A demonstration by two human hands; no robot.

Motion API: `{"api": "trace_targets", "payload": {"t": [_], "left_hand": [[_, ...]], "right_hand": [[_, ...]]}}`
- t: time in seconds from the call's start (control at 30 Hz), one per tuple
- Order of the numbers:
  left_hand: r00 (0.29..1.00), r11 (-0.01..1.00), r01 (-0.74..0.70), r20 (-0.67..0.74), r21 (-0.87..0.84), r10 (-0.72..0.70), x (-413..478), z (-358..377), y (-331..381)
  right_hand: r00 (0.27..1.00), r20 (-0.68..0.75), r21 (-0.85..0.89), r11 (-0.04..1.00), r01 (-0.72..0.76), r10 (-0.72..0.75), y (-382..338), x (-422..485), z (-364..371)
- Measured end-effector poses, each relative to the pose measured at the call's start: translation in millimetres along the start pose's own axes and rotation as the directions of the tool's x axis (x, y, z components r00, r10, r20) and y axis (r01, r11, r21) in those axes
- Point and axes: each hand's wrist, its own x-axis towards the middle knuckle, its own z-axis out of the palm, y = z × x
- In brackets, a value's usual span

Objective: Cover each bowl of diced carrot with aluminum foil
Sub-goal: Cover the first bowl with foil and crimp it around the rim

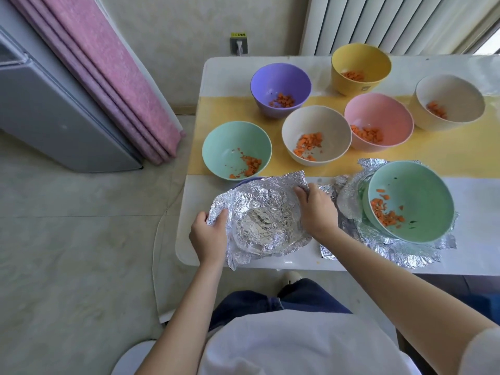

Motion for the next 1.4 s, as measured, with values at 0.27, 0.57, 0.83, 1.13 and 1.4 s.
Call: {"api": "trace_targets", "payload": {"t": [0.27,0.57,0.83,1.13,1.4], "left_hand": [[0.982,0.977,-0.166,-0.067,0.134,0.176,7,5,-2],[0.983,0.983,-0.165,-0.062,0.081,0.170,7,9,-5],[0.991,0.992,-0.119,-0.058,-0.037,0.117,2,14,-21],[0.976,0.983,-0.186,-0.113,-0.009,0.184,-3,7,-23],[0.990,0.993,-0.118,-0.082,0.012,0.118,6,4,-12]], "right_hand": [[0.999,-0.044,-0.038,0.999,0.023,-0.025,-1,-1,0],[0.999,-0.042,-0.015,1.000,0.009,-0.009,3,-4,2],[1.000,-0.031,0.040,0.999,0.004,-0.003,16,-10,3],[0.994,-0.093,0.059,0.996,0.070,-0.065,24,-14,3],[0.997,-0.051,0.043,0.997,0.064,-0.062,23,-6,2]]}}
